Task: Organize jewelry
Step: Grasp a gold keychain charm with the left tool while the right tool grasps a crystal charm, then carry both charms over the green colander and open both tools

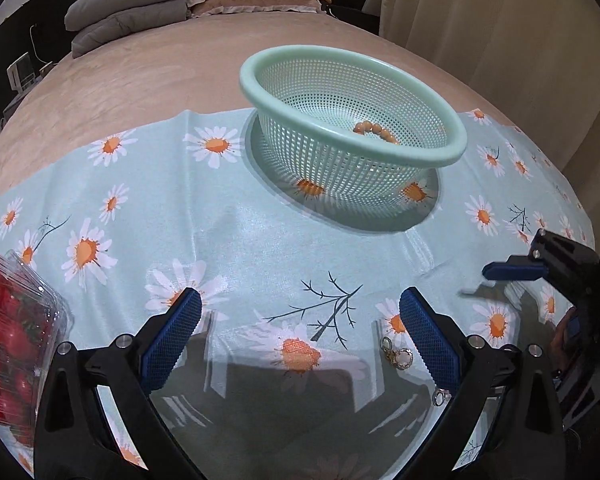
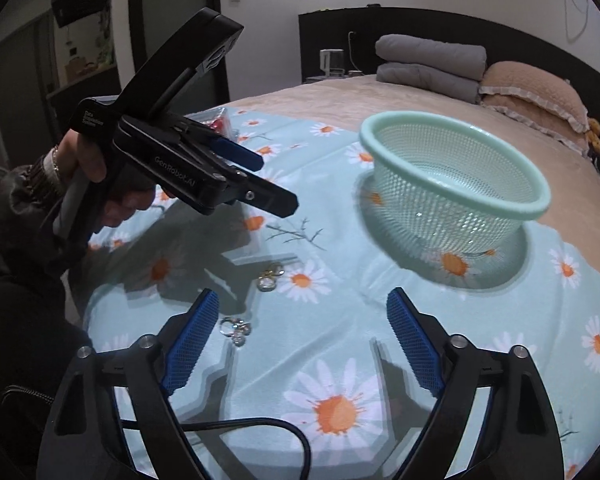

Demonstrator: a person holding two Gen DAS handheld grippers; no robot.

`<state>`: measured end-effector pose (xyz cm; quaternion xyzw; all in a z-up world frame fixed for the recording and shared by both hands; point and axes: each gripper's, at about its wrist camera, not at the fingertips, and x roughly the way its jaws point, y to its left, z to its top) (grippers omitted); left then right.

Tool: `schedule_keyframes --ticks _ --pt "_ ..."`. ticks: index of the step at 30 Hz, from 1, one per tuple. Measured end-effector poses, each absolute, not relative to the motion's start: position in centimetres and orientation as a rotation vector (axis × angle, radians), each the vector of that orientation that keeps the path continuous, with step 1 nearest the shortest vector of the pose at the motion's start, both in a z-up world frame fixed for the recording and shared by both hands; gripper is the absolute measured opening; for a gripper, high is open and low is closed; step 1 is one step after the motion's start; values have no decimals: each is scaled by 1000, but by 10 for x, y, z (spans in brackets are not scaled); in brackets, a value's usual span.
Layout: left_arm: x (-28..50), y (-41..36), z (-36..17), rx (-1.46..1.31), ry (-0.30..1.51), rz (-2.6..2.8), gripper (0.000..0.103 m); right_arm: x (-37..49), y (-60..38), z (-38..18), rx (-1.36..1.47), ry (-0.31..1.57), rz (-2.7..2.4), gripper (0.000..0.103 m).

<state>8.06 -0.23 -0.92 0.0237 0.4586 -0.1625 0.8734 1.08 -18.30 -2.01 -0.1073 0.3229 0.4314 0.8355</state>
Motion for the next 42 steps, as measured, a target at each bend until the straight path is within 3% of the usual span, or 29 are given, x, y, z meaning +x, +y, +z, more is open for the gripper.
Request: schedule_keyframes --ticks 3,5,7,9,12,13,14,18,21,23,26,42 --pt "76 -7 -10 49 954 -360 97 7 -175 -28 -244 704 951 61" --pt "72 -12 -12 55 951 -385 97 4 -170 -32 -249 724 981 46" --pt "70 -20 -18 86 977 -402 96 0 -164 -36 -265 741 1008 38" --pt "67 -27 -24 99 990 -413 95 -1 -161 -36 -275 745 1016 35" --pt "65 -36 -29 116 1003 -442 89 0 -158 -39 -277 755 1027 29" --pt "65 -40 -31 134 1008 -444 84 -2 -157 -41 -290 766 1039 16" --pt "64 -43 -34 149 1018 -452 75 -3 -155 -42 -307 771 1043 11" --pt "57 -54 -41 231 1007 -451 66 -3 -157 -43 -291 793 1053 9" --pt "52 -61 -40 254 990 -481 44 -5 -158 -43 -302 796 1053 8" --pt "51 -64 -40 265 987 -499 22 -6 -159 -42 -311 796 1055 8" --pt "51 -63 -41 255 994 -512 17 -4 -165 -43 -297 808 1059 8" --pt "46 -45 -20 175 971 -549 15 -10 -215 -17 -275 763 963 8"
